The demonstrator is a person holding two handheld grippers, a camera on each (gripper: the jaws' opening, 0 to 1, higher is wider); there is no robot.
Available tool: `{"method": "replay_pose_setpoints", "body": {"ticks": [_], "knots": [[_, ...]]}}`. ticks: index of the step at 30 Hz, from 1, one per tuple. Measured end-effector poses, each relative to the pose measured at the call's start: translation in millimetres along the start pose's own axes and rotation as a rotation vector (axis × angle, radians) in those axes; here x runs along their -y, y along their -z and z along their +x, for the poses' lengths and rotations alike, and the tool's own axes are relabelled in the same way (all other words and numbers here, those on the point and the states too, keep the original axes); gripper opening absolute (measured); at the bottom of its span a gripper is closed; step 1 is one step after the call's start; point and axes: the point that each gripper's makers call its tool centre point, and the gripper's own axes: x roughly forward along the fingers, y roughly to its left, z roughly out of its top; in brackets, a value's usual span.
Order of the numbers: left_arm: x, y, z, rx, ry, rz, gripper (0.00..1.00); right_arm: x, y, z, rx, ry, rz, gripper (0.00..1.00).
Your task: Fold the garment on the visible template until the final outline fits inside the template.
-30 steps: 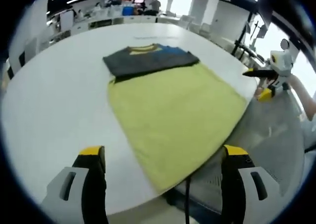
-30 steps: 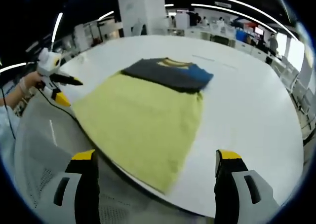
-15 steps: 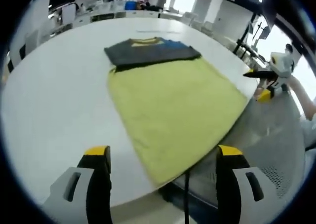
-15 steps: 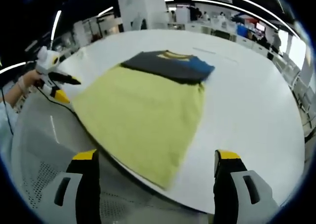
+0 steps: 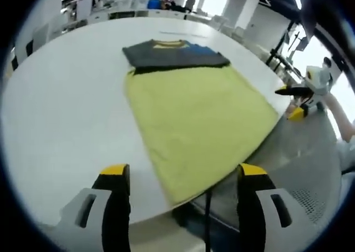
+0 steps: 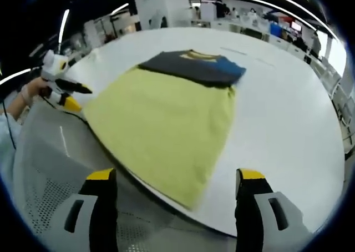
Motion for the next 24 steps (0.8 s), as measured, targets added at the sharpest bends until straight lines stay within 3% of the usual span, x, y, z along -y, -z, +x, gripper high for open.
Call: {"method": "replay_pose_setpoints", "body": {"ticks": [5,9,18,24], "knots": [[0.0,3.6,0,-0.005,0.008,-0.037,0.6,1,6.2,3,-0.034,0.005,0.001,0.77],[2.3,7.1,1,-0.011,0.021,-0.061,0.52,1,9.7,4,-0.053,0.004,-0.012,0.76],[2.1,10.8,0,-0.039,0.012,-0.056,0.41,6,12.6,4,-0.065,0.027,-0.011,0.73],[-0.7,20.3,-2,-0.102,-0.014,-0.054,0.37,6,11.7,3,-0.062,0.027,-0.009,0.73]]}}
